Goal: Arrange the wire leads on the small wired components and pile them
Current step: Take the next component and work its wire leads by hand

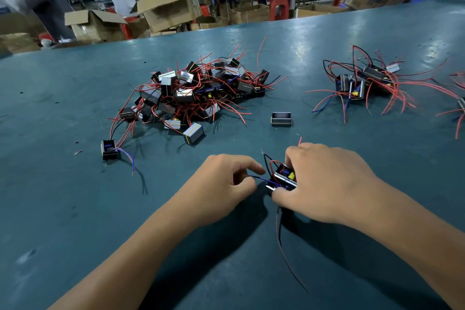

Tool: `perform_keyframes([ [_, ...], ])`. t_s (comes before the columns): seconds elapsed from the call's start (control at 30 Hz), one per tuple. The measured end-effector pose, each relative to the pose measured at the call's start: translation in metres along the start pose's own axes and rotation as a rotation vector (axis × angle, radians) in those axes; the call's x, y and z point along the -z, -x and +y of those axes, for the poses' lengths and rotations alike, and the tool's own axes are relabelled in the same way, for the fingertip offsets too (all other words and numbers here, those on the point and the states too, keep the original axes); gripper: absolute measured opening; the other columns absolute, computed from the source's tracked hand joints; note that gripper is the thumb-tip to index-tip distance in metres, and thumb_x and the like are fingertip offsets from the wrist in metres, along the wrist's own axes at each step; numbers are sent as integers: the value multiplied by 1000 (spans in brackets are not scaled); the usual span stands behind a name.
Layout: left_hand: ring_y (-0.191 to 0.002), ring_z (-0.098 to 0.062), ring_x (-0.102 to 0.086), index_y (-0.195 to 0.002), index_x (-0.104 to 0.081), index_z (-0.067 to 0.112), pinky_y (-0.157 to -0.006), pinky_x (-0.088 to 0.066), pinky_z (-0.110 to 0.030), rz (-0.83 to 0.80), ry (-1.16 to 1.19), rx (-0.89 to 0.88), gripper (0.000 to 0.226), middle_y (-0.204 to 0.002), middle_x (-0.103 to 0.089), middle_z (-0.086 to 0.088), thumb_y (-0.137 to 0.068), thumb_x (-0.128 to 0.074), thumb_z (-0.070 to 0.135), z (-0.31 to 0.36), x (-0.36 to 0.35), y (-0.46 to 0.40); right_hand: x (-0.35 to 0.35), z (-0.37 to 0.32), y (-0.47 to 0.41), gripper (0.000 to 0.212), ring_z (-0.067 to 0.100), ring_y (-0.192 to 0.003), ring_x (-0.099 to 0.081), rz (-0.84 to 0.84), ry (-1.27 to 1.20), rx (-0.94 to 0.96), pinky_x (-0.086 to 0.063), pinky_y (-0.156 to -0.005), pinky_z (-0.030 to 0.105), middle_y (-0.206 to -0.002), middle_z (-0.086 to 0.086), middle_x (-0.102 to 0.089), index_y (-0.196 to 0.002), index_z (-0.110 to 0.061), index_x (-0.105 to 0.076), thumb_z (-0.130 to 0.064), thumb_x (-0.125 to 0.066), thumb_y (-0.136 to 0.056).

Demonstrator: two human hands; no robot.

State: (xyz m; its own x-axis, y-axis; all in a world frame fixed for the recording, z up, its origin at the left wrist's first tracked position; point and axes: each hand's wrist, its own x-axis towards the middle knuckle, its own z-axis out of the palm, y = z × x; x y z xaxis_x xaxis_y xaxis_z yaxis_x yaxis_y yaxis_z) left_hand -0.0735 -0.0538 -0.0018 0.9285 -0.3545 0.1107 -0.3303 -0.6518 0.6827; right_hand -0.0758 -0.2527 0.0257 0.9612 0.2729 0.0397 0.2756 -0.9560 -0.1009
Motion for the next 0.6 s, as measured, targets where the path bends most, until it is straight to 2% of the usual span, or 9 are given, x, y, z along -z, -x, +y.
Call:
perform_keyframes([
  [0.07, -48, -4, -42, -97, -73, 24, -50, -34, -12, 55, -30, -33, 21, -58, -55, 4, -89, -60, 10, 0, -1, -1, -1, -5, -1, 45, 22, -71, -48, 2, 34, 2, -20, -49, 29, -77, -10, -41, -73, -28, -33, -70, -48, -65],
  [0.17, -49, -5, -43, -95, -74, 23, -52, -33, -11, 146, -47, -38, 21, -56, -51, 15, -90, -60, 9, -2, 0, -2, -2, -7, -2, 51, 20, -64, -42, 10, 67, 2, -17, -48, 28, -73, -10, -36, -71, -26, -30, -73, -51, -67],
  [0.27, -49, -5, -42, -93, -73, 23, -52, -33, -12, 235, -34, -43, 21, -61, -55, 8, -91, -60, 7, -5, 7, -3, -1, -5, -3, 51, 13, -53, -35, 47, 75, -22, -19, -47, 28, -68, -8, -40, -67, -24, -35, -71, -54, -68],
  [0.4, -48, -5, -42, -91, -72, 23, -51, -33, -12, 287, -42, -44, 19, -59, -55, 10, -92, -60, 7, -8, 12, -4, 5, 1, -9, 51, 15, -49, -36, 93, 85, -67, -21, -46, 26, -61, -4, -44, -61, -20, -43, -69, -55, -69],
  [0.53, -50, -5, -46, -92, -72, 21, -54, -34, -11, 267, -72, -34, 17, -59, -56, 17, -93, -62, 9, -11, 11, -5, 24, 36, -26, 55, 25, -55, -45, 153, 146, -166, -26, -48, 26, -60, -2, -42, -61, -17, -46, -72, -54, -65],
  [0.6, -52, -4, -49, -93, -73, 20, -55, -35, -11, 264, -83, -39, 15, -62, -58, 16, -93, -63, 10, -12, 11, -6, 35, 63, -41, 57, 21, -51, -46, 207, 142, -216, -27, -48, 24, -57, 0, -47, -56, -14, -51, -70, -54, -65],
])
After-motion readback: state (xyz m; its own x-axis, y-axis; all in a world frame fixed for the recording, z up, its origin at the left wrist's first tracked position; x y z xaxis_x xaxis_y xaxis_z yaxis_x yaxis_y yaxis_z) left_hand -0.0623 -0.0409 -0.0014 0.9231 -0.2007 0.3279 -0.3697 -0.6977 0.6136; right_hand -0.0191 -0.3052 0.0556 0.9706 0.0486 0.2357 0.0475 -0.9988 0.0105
